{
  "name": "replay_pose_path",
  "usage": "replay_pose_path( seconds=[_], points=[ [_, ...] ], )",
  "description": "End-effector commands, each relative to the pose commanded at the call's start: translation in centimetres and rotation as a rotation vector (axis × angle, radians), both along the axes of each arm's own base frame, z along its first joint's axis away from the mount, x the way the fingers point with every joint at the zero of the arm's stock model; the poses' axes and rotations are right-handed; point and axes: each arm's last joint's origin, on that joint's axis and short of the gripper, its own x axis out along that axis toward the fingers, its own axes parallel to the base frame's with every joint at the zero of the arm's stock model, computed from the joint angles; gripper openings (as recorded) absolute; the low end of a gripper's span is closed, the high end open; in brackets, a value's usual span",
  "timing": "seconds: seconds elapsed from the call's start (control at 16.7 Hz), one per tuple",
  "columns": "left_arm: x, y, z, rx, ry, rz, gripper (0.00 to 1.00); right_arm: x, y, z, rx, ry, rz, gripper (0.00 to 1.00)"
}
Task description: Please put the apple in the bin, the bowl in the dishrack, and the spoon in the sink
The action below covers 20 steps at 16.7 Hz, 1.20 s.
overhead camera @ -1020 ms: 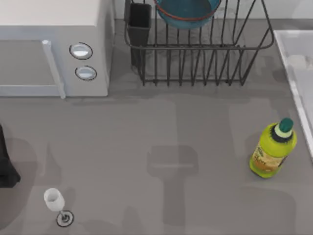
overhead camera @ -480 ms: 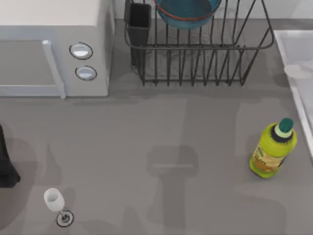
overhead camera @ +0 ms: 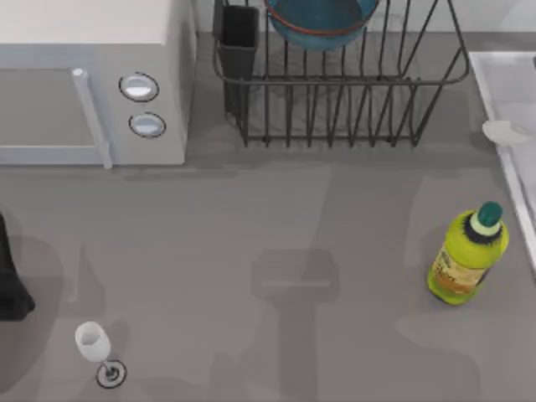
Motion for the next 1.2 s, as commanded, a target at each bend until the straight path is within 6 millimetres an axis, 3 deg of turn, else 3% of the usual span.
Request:
replay_pose_path(
  seconds=[0.06, 0.84, 1.2],
  points=[
    [0.00, 0.00, 0.00, 0.000, 0.000, 0.000, 1.00, 0.00, 0.00, 0.00, 0.000, 0.000, 0.000, 0.00],
    [0.00, 0.00, 0.00, 0.000, 0.000, 0.000, 1.00, 0.00, 0.00, 0.00, 0.000, 0.000, 0.000, 0.98],
    [0.00, 0.00, 0.00, 0.000, 0.000, 0.000, 1.00, 0.00, 0.00, 0.00, 0.000, 0.000, 0.000, 1.00]
  ],
)
